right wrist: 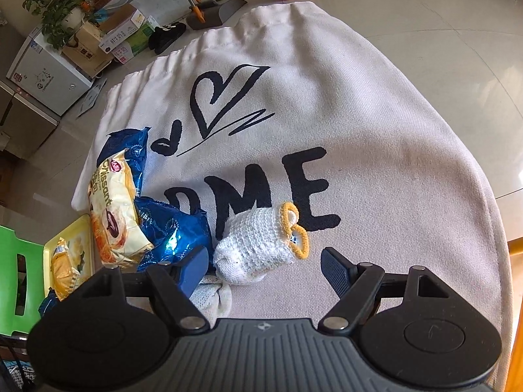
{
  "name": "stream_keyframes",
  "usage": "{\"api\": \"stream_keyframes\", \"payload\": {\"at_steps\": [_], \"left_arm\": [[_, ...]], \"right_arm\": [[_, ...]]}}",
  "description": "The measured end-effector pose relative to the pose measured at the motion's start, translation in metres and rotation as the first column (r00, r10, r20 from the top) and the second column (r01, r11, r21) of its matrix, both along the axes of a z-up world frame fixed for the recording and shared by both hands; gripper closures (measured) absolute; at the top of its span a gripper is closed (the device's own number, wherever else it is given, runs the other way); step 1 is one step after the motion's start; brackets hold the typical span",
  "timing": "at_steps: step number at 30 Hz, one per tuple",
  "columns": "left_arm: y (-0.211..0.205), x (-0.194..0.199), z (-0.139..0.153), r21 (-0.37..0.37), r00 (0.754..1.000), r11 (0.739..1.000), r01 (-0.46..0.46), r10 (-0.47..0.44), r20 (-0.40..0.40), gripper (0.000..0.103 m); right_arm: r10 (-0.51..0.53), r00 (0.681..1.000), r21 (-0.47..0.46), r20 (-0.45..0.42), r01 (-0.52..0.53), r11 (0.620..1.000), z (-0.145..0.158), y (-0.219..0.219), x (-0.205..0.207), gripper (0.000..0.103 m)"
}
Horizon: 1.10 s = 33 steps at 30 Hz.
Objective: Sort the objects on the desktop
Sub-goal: 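Close the right tool on the white knit glove with yellow cuff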
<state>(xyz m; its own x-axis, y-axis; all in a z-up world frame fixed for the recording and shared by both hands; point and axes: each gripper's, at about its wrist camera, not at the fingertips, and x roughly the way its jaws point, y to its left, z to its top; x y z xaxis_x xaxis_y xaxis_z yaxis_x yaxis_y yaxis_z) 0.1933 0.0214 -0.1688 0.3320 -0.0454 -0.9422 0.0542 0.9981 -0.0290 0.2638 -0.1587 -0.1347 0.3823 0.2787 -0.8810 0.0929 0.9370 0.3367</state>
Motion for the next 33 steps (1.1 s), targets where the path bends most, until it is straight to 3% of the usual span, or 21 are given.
{"api": "stream_keyframes", "payload": {"at_steps": [18, 21, 26, 33], "left_arm": [[-0.008, 0.019, -0.017, 0.02, 0.999, 0.999, 0.033, -0.033, 0.01, 0.001], [-0.012, 0.021, -0.018, 0.021, 0.999, 0.999, 0.043, -0.043, 0.025, 0.001], [-0.019, 0.022, -0.016, -0.016, 0.996, 0.997, 0.07, -0.069, 0.05, 0.001], [-0.01, 0.025, -0.022, -0.03, 0.999, 1.0, 0.008, -0.007, 0.039, 0.001]], "right_arm": [[0.07, 0.997, -0.041, -0.035, -0.072, 0.997, -0.03, 0.02, 0.025, 0.026], [0.07, 0.997, -0.039, -0.043, -0.072, 0.997, -0.036, 0.02, 0.026, 0.036], [0.057, 0.997, -0.04, -0.052, -0.059, 0.997, -0.035, 0.016, 0.026, 0.043], [-0.008, 0.995, -0.111, -0.099, -0.003, 0.994, -0.027, -0.003, 0.024, 0.044]]}}
